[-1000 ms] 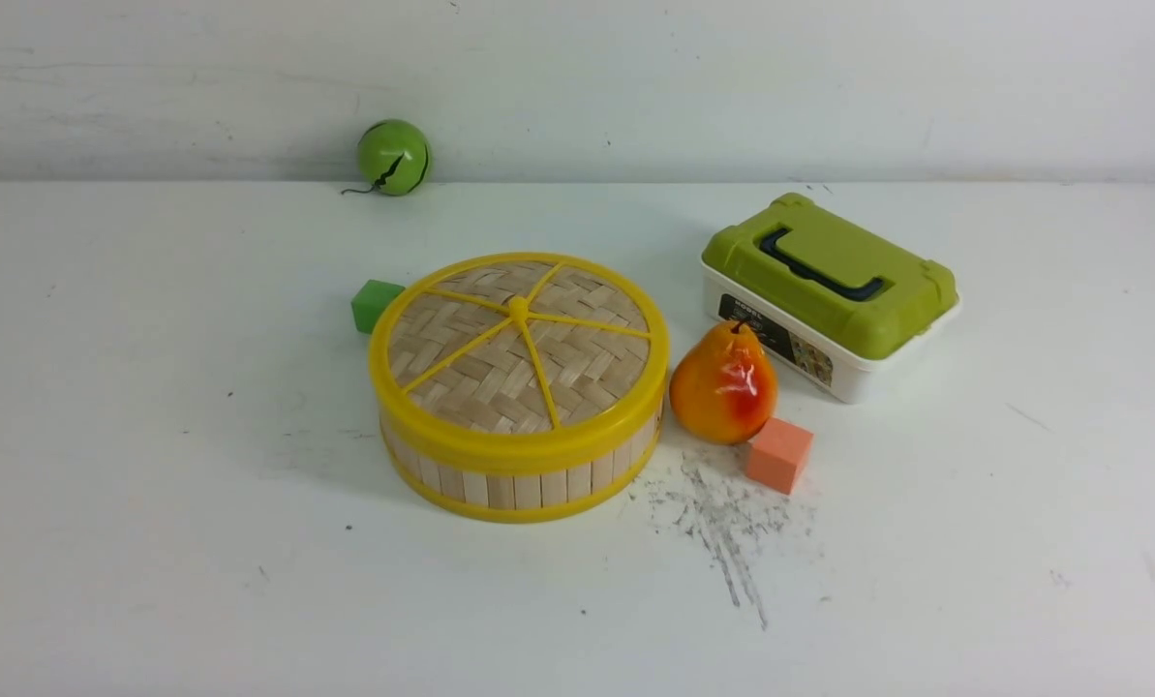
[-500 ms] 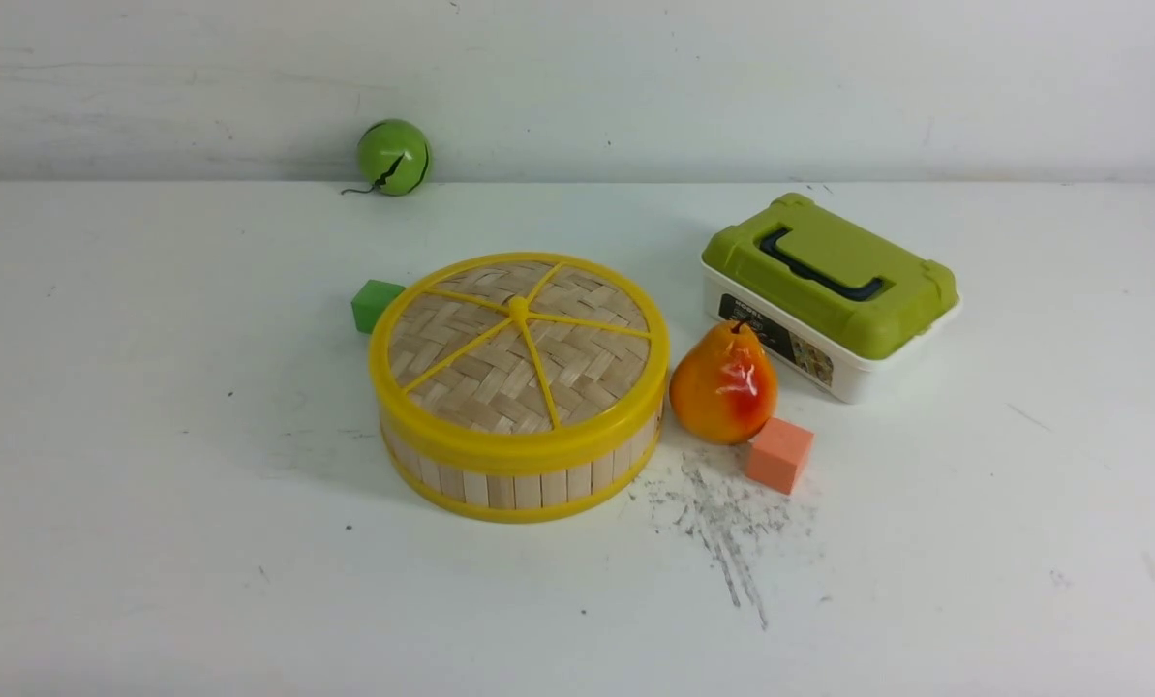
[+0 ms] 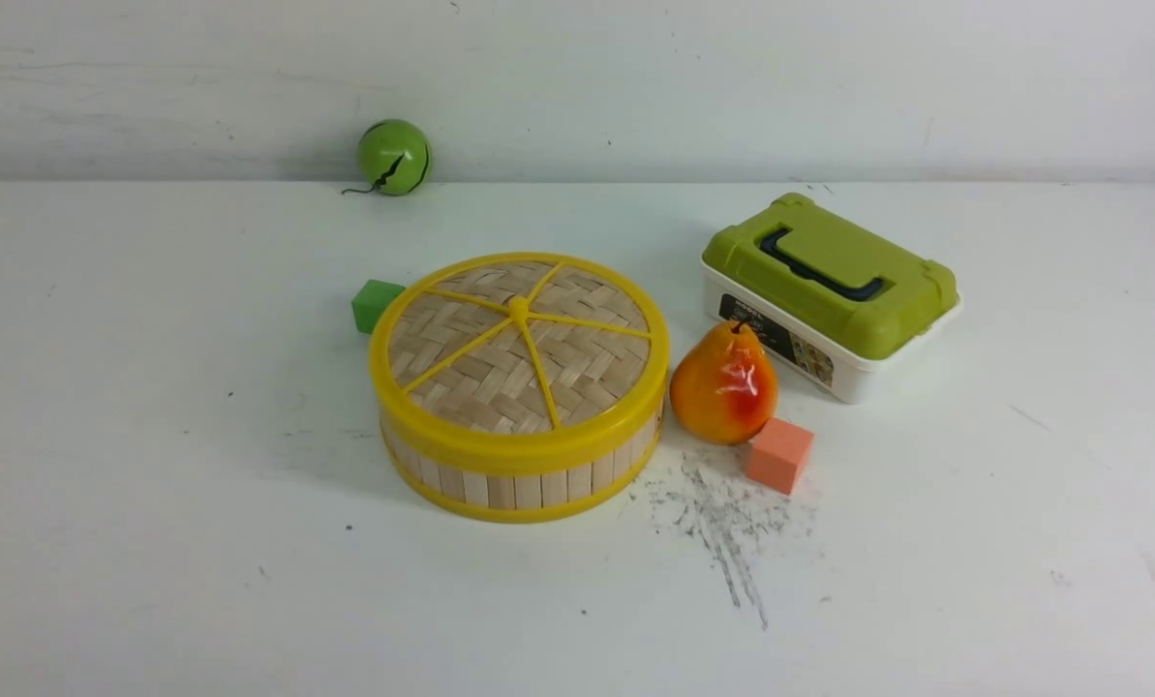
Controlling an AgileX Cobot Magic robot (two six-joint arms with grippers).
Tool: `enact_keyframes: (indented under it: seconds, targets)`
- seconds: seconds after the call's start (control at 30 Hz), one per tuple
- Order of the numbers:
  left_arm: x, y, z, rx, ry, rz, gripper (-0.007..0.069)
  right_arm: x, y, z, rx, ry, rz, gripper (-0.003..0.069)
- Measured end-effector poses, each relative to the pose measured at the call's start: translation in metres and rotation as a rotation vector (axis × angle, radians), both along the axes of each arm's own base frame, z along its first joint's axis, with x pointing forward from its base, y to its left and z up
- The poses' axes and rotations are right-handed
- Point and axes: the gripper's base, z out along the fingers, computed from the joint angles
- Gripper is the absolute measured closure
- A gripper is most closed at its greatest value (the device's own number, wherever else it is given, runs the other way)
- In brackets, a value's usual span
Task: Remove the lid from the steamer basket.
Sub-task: Use the left arm to lift the lid of the steamer
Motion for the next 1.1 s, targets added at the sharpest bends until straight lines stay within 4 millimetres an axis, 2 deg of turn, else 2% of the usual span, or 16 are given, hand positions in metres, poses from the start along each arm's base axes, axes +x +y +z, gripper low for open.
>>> enact_keyframes:
  seconds: [0.2, 0.33, 0.4, 0.53, 0.57, 0.6, 0.7, 0.8, 0.83, 0.87, 0.9, 0.97, 1.07, 1.1]
  targets:
    - [-0.003, 0.002, 0.007, -0.053, -0.08, -0.007, 0.0532, 0.0, 0.0, 0.0, 0.0, 0.0, 0.0, 0.0419]
    - [-0.005, 0.003, 0.013, -0.256, -0.11, -0.09, 0.0543, 0.0, 0.0, 0.0, 0.0, 0.0, 0.0, 0.0419]
    - [-0.007, 0.002, 0.024, -0.302, -0.092, -0.133, 0.058, 0.0, 0.0, 0.0, 0.0, 0.0, 0.0, 0.0419]
    - [-0.016, -0.001, 0.058, -0.249, -0.031, -0.145, 0.0637, 0.0, 0.0, 0.0, 0.0, 0.0, 0.0, 0.0419]
    - [-0.021, 0.0, 0.081, -0.211, 0.015, -0.124, 0.0637, 0.0, 0.0, 0.0, 0.0, 0.0, 0.0, 0.0419]
    - [-0.02, 0.001, 0.093, -0.197, 0.067, -0.108, 0.0637, 0.0, 0.0, 0.0, 0.0, 0.0, 0.0, 0.0419]
    - [-0.007, 0.001, 0.119, -0.17, 0.302, -0.05, 0.0637, 0.0, 0.0, 0.0, 0.0, 0.0, 0.0, 0.0419]
    - [0.016, 0.001, 0.124, -0.145, 0.548, 0.003, 0.0637, 0.0, 0.0, 0.0, 0.0, 0.0, 0.0, 0.0419]
    - [0.018, 0.001, 0.124, -0.143, 0.566, 0.006, 0.0637, 0.0, 0.0, 0.0, 0.0, 0.0, 0.0, 0.0419]
    - [0.036, 0.0, 0.121, -0.116, 0.72, 0.044, 0.0637, 0.0, 0.0, 0.0, 0.0, 0.0, 0.0, 0.0419]
    - [0.038, 0.0, 0.12, -0.115, 0.737, 0.047, 0.0637, 0.0, 0.0, 0.0, 0.0, 0.0, 0.0, 0.0419]
    - [0.065, -0.002, 0.105, -0.084, 0.933, 0.084, 0.0637, 0.0, 0.0, 0.0, 0.0, 0.0, 0.0, 0.0419]
    - [0.092, -0.007, 0.085, -0.075, 1.108, 0.089, 0.0637, 0.0, 0.0, 0.0, 0.0, 0.0, 0.0, 0.0419]
    - [0.094, -0.008, 0.083, -0.079, 1.119, 0.082, 0.0637, 0.0, 0.0, 0.0, 0.0, 0.0, 0.0, 0.0419]
